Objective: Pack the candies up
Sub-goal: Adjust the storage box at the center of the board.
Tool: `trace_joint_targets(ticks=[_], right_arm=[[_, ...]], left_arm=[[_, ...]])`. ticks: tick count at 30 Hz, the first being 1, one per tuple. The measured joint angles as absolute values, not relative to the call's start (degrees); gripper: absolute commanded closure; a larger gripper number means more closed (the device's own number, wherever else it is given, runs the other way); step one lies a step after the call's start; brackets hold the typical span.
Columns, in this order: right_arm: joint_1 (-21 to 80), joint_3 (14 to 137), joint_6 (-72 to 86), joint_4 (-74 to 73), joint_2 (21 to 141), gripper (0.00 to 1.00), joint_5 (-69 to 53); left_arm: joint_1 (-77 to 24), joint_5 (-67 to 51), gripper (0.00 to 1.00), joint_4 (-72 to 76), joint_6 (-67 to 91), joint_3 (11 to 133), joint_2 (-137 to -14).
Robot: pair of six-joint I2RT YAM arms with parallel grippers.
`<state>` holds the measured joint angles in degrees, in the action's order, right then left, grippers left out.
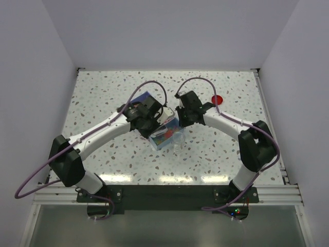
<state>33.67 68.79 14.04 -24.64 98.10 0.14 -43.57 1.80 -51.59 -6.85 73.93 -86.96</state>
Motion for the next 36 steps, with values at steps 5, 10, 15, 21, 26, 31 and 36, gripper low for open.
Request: trace_joint_targets(ticks=[5, 10, 15, 21, 26, 31, 36], right_arm=[[33.7, 67.6, 15.6, -24.8, 96.9, 1.00, 3.4], [33.7, 67.0, 16.0, -25.0, 96.3, 1.00, 4.6], [33.7, 67.0, 16.0, -25.0, 96.2, 1.00, 4.8], [33.6, 66.7, 16.0, -24.8, 96.1, 1.00, 4.8], [33.6, 66.1, 16.0, -24.6, 95.6, 1.00, 4.9], [33.6, 66.1, 15.8, -24.6, 95.5, 1.00, 4.8], [33.5, 66.1, 15.8, -24.5, 95.5, 0.94, 4.3]], left_arm=[[-43.6, 1.4, 1.00, -51.7, -10.1, 74.8, -88.2], [-43.7, 1.0, 1.00, -52.0, -11.8, 76.9, -90.2], [-44.3, 1.2, 1.00, -54.1, -12.5, 79.3, -92.3], [-45.0, 1.9, 1.00, -57.0, -12.6, 80.6, -93.4], [-45.1, 2.1, 1.00, -59.0, -12.6, 80.6, -93.9], [-45.2, 2.3, 1.00, -59.7, -12.5, 81.4, -94.7], [-45.6, 2.7, 1.00, -59.7, -12.5, 82.8, -96.8]])
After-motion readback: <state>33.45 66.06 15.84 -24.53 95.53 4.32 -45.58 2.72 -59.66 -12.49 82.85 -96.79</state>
